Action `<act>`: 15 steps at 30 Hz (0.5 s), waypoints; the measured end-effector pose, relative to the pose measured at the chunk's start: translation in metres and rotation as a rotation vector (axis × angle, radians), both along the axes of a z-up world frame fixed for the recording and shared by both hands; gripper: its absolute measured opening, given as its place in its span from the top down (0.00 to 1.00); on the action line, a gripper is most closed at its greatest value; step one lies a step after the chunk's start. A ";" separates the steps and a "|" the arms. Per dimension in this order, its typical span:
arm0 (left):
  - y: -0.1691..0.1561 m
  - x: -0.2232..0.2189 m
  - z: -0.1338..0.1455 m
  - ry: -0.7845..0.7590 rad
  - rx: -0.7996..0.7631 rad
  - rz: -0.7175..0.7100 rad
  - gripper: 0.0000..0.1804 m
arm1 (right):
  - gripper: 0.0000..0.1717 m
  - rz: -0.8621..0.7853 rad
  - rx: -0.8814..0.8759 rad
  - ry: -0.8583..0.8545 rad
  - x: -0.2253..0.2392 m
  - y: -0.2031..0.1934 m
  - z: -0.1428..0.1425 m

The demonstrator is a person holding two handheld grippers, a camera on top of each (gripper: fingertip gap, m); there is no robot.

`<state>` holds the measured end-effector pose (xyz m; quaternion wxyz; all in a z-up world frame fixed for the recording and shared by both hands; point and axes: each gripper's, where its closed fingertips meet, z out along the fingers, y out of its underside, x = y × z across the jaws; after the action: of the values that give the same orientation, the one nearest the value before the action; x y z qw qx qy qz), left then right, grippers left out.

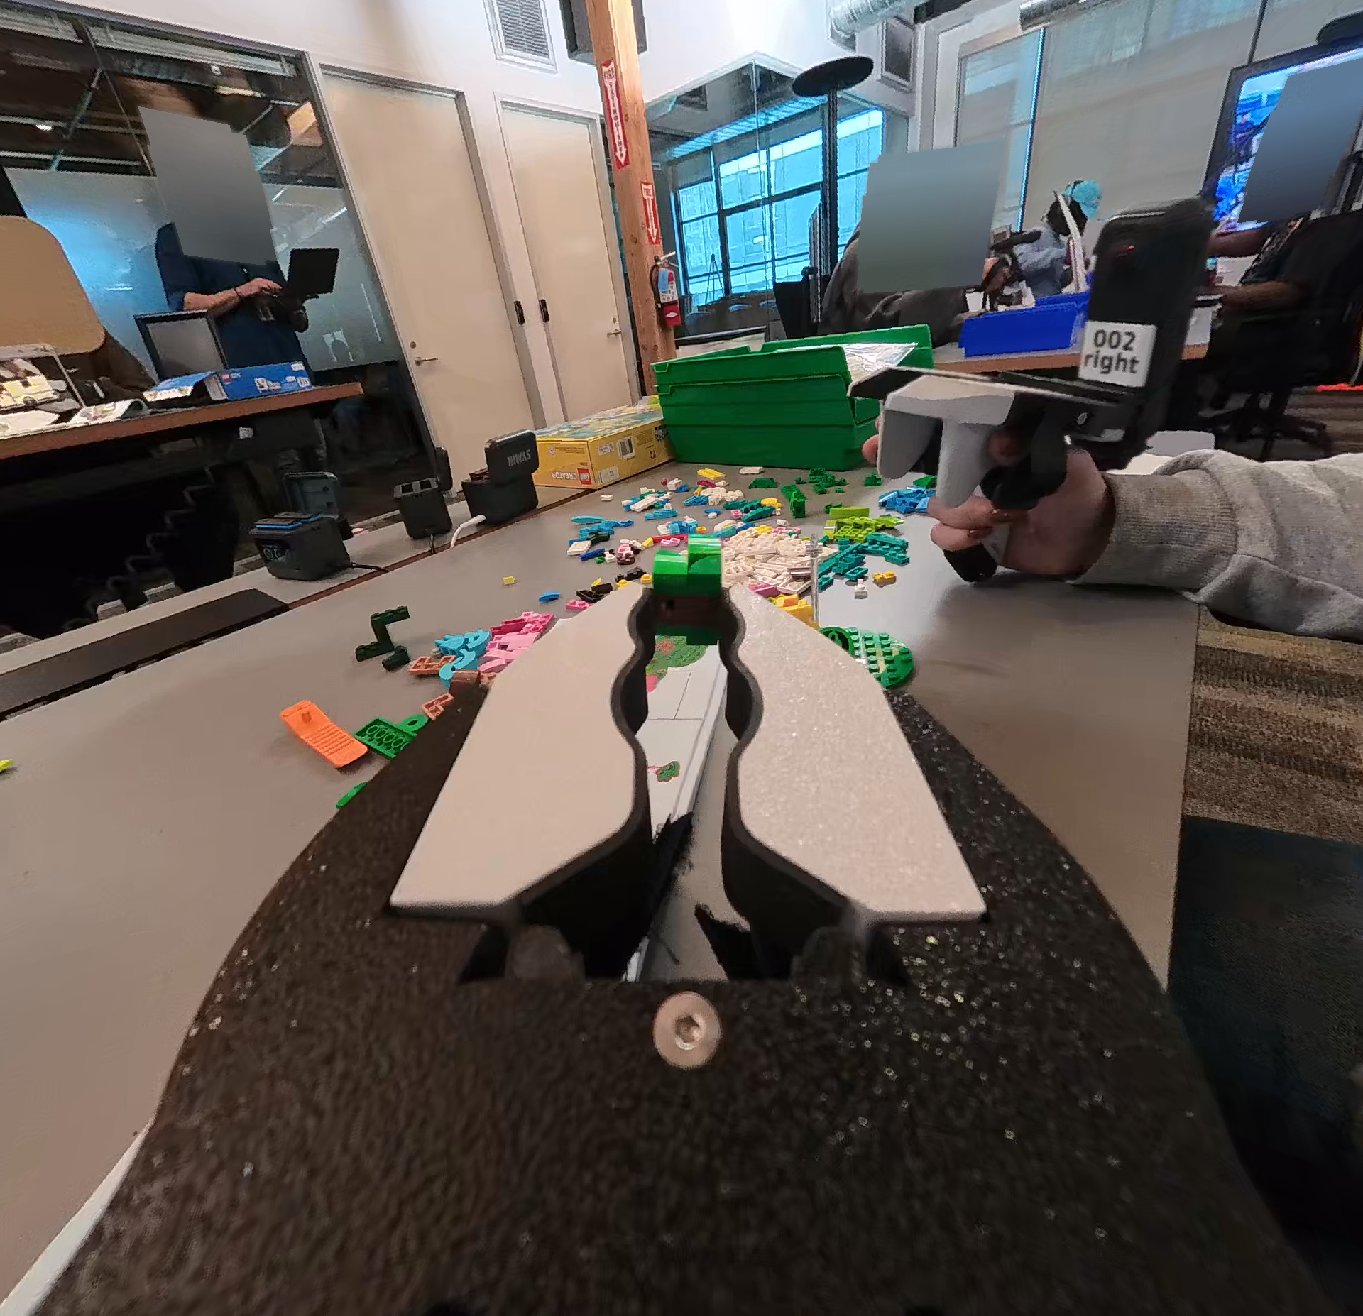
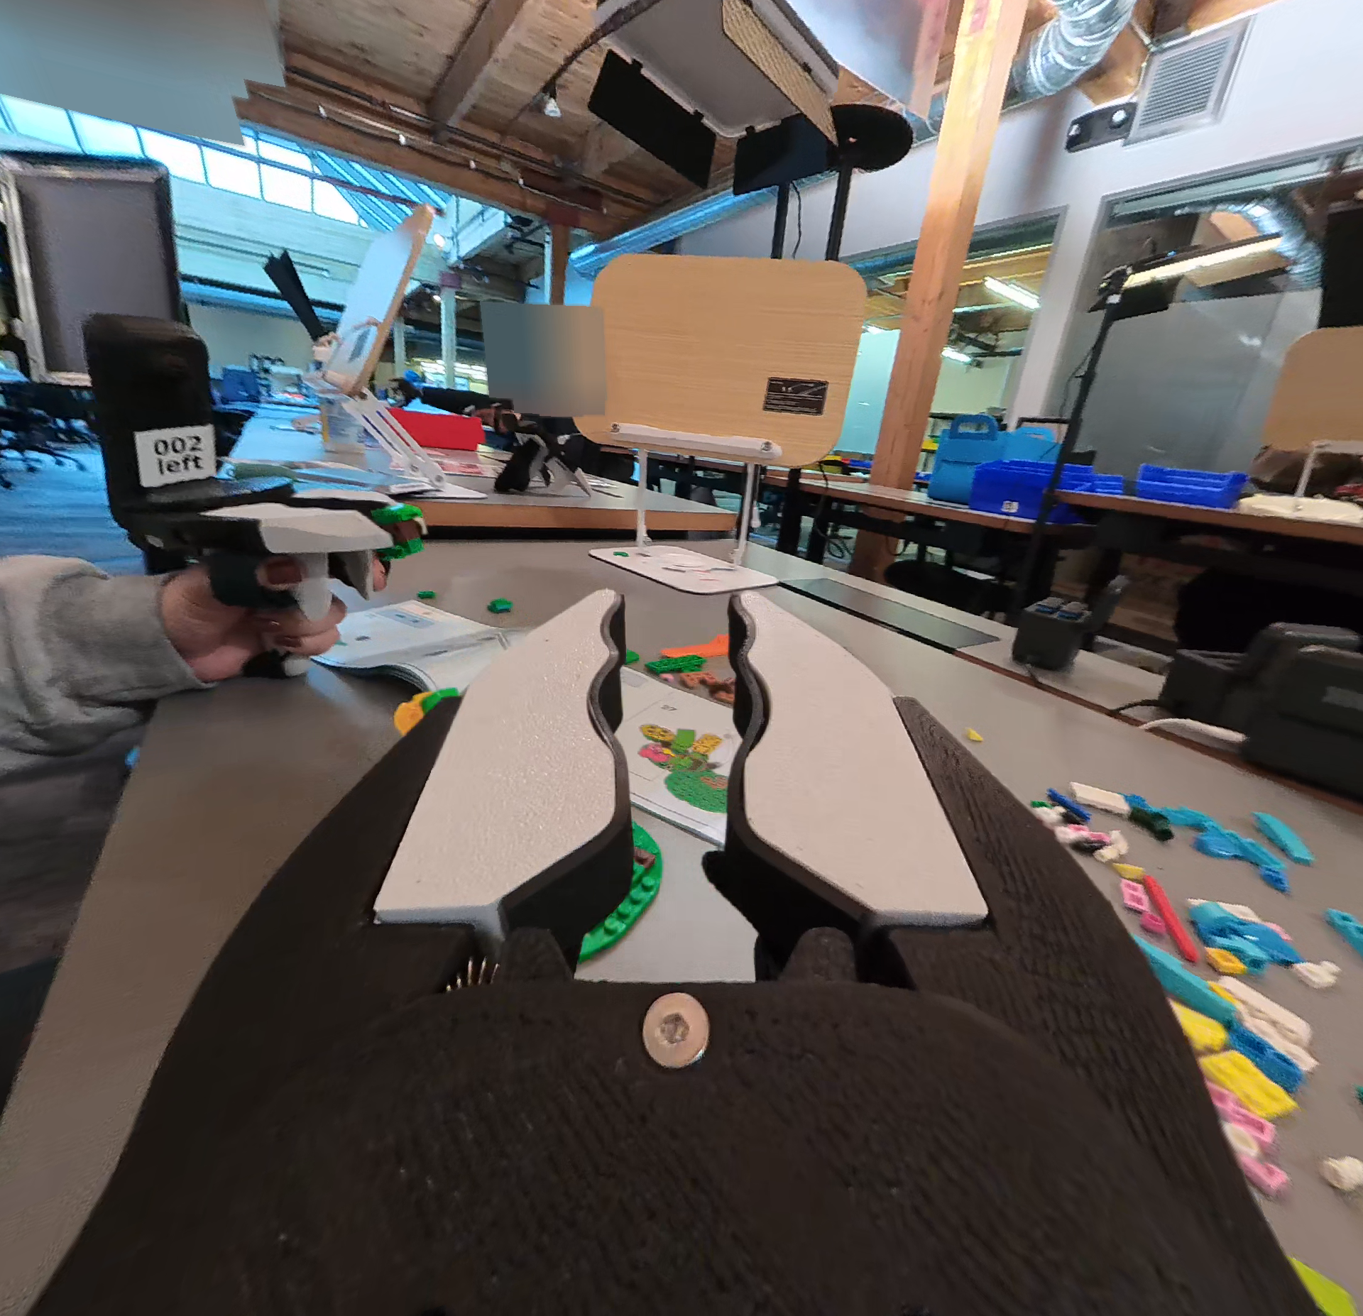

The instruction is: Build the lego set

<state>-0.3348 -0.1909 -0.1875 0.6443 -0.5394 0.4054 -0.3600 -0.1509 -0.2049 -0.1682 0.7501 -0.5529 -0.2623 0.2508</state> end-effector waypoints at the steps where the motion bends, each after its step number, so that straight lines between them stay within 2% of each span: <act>1: 0.001 -0.001 0.000 -0.003 -0.002 0.003 0.91 | 0.86 -0.014 0.010 -0.015 0.000 0.000 0.000; 4: -0.003 -0.002 0.004 -0.033 0.001 -0.024 0.91 | 0.86 -0.040 0.020 -0.048 -0.001 0.002 -0.003; 9: -0.005 -0.013 0.017 -0.182 -0.046 -0.087 0.91 | 0.87 -0.047 -0.031 -0.023 0.003 0.008 -0.006; 12: -0.005 -0.011 0.016 -0.171 -0.049 -0.092 0.91 | 0.89 -0.085 -0.050 -0.004 0.011 0.012 -0.006; 15: -0.010 -0.005 0.012 -0.123 -0.029 -0.107 0.91 | 0.94 -0.193 -0.068 -0.036 0.020 0.022 -0.011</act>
<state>-0.3402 -0.2007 -0.1754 0.6399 -0.5030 0.3883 -0.4321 -0.1307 -0.1825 -0.1790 0.7466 -0.6052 -0.2128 0.1763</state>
